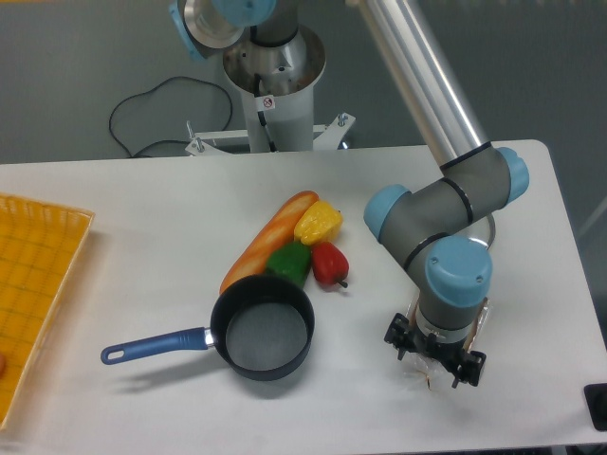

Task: Pick up the toast
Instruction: 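Lower the gripper onto the bagged toast slice, then close the gripper on the bagged toast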

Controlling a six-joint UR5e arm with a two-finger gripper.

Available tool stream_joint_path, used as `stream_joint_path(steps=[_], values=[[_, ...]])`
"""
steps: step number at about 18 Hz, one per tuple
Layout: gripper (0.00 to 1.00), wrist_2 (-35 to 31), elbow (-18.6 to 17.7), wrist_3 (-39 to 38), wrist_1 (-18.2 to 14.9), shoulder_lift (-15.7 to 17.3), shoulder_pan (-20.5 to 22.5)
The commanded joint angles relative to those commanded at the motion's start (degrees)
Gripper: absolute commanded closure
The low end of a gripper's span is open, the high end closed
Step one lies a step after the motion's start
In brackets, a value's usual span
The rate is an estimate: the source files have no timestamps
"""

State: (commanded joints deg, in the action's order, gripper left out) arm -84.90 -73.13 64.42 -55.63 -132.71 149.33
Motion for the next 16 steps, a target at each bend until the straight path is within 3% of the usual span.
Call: stream_joint_path(steps=[16], values=[[0.03, -0.18, -0.7, 2.37, 0.18, -1.05, -0.61]])
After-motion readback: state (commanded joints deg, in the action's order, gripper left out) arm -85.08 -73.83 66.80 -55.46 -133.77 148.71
